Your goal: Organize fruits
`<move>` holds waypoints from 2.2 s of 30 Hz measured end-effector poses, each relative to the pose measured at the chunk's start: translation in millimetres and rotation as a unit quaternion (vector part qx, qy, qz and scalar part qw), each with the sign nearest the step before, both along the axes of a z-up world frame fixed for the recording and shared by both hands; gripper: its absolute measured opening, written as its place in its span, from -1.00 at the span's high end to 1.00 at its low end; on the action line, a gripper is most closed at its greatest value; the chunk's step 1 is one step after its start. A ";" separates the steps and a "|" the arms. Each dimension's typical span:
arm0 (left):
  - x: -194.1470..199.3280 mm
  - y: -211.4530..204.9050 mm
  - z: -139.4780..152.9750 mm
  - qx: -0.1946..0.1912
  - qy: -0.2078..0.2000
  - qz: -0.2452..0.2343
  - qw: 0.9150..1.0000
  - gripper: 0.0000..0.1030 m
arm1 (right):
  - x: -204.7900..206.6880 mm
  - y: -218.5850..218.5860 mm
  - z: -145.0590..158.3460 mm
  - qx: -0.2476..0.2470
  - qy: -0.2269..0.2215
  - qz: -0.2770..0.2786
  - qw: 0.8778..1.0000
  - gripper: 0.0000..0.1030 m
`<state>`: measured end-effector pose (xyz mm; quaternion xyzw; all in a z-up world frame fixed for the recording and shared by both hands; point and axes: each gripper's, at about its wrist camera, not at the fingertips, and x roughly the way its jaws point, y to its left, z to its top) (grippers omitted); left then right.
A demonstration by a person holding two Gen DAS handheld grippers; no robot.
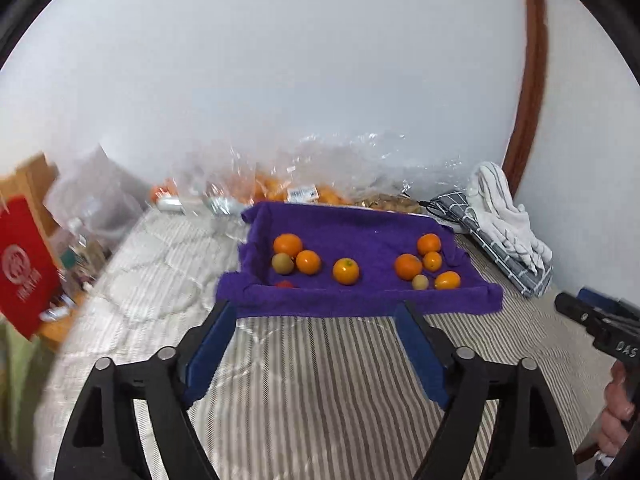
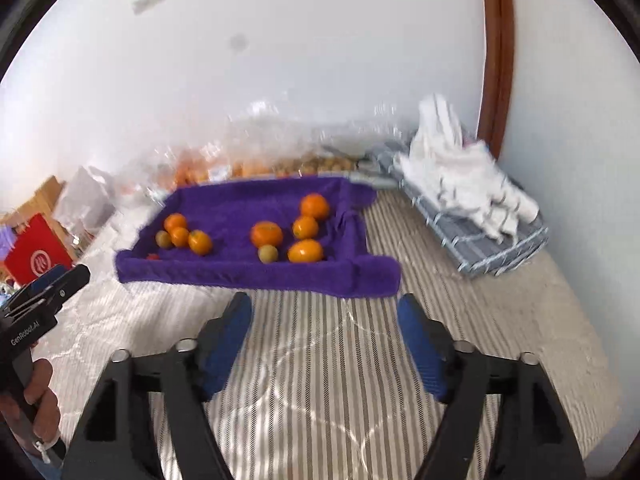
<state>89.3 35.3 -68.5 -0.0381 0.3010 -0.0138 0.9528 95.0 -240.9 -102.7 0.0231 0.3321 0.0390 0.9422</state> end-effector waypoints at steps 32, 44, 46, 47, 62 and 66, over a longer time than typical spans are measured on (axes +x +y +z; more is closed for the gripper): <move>-78.3 -31.9 66.1 0.042 -0.044 0.018 0.998 -0.66 | -80.6 -4.8 53.6 0.008 -0.049 -0.009 0.999 -0.83; -75.0 -29.0 62.0 0.040 -0.035 0.021 0.998 -0.66 | -79.9 -4.4 50.8 0.005 -0.045 -0.012 0.999 -0.83; -75.1 -28.8 62.1 0.039 -0.035 0.021 0.998 -0.66 | -80.3 -4.9 50.8 0.003 -0.046 -0.013 0.999 -0.83; -75.1 -28.9 62.0 0.039 -0.035 0.021 0.998 -0.66 | -80.6 -5.0 51.0 0.002 -0.046 -0.014 0.999 -0.83; -75.7 -30.1 63.0 0.038 -0.036 0.021 0.998 -0.66 | -85.3 -9.1 55.4 -0.002 -0.056 -0.018 0.998 -0.83; -76.0 -31.9 63.2 0.038 -0.037 0.021 0.998 -0.66 | -86.8 -7.5 57.2 -0.006 -0.059 -0.018 0.998 -0.83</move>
